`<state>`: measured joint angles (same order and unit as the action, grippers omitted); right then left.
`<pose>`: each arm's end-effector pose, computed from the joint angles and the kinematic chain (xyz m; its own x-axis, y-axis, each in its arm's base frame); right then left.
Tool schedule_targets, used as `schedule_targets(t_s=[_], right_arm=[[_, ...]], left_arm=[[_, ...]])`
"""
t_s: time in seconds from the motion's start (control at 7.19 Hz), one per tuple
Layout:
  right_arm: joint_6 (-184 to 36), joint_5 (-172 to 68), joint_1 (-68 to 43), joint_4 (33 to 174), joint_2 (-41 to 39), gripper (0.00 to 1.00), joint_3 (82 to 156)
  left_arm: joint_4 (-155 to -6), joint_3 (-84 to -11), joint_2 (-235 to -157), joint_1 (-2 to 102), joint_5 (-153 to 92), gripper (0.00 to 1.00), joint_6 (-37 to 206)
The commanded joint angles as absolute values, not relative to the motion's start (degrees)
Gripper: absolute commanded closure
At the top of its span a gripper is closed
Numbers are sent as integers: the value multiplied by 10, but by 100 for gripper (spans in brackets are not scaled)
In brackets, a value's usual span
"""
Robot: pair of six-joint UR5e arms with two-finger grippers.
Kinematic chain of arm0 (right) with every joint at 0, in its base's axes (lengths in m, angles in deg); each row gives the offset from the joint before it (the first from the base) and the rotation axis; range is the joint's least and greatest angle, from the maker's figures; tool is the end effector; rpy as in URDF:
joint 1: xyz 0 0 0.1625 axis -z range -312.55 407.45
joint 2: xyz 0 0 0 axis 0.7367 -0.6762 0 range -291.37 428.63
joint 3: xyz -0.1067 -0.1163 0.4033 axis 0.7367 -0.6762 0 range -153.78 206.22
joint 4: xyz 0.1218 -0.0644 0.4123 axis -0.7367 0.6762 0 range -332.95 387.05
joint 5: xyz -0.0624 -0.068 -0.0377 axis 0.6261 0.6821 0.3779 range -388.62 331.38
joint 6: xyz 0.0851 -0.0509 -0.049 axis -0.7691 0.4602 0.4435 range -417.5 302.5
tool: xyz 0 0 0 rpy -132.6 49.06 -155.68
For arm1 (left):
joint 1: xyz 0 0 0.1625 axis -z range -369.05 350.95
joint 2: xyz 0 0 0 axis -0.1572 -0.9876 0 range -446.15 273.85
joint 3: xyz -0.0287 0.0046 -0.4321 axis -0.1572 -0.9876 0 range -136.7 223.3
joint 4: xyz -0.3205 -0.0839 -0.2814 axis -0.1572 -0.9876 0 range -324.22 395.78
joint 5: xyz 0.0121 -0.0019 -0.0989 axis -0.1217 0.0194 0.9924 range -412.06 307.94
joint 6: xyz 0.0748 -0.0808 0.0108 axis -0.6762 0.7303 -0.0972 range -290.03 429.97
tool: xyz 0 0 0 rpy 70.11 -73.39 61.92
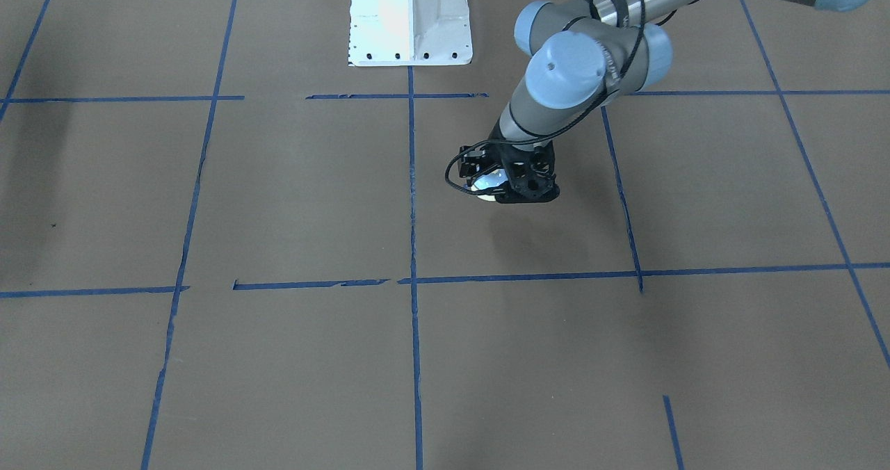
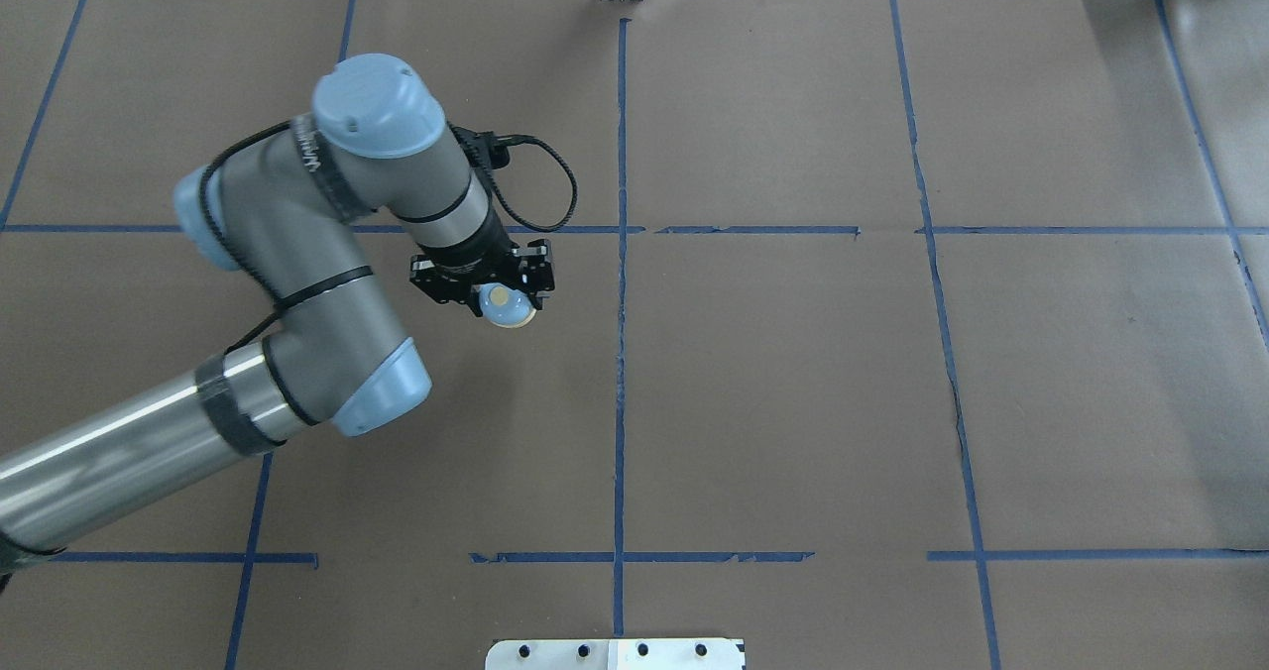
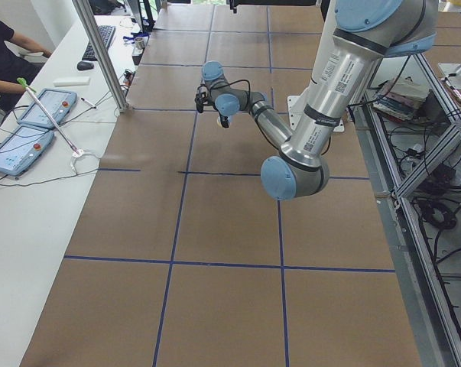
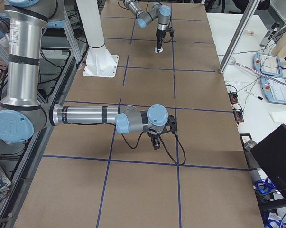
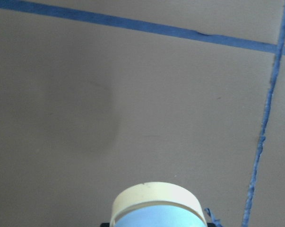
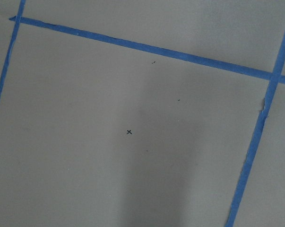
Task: Place and press bell with both arms
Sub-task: 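Carry the bell with the left gripper toward the table centre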
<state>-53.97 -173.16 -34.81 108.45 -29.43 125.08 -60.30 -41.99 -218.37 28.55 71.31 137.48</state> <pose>-0.0194 -0.4634 0.6324 0.5478 -0.2697 0.7920 0.1669 0.9628 0.2125 0.5541 -0.5180 0.2296 0.6103 -0.0668 -0.7894 -0.0263 0.9942 -0.1045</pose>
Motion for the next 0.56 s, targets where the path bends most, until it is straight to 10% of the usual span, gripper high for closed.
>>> schedule_targets(t_s=[0.0,0.42], right_arm=[[-541,-1743,-348,1084,-293,0,1247],[-540,-1756,-348,1083,-291,0,1241]], left_arm=[[-604,-217,-2323,281,705,97,1317],[-608,-210,-2340,283,707,97,1326]])
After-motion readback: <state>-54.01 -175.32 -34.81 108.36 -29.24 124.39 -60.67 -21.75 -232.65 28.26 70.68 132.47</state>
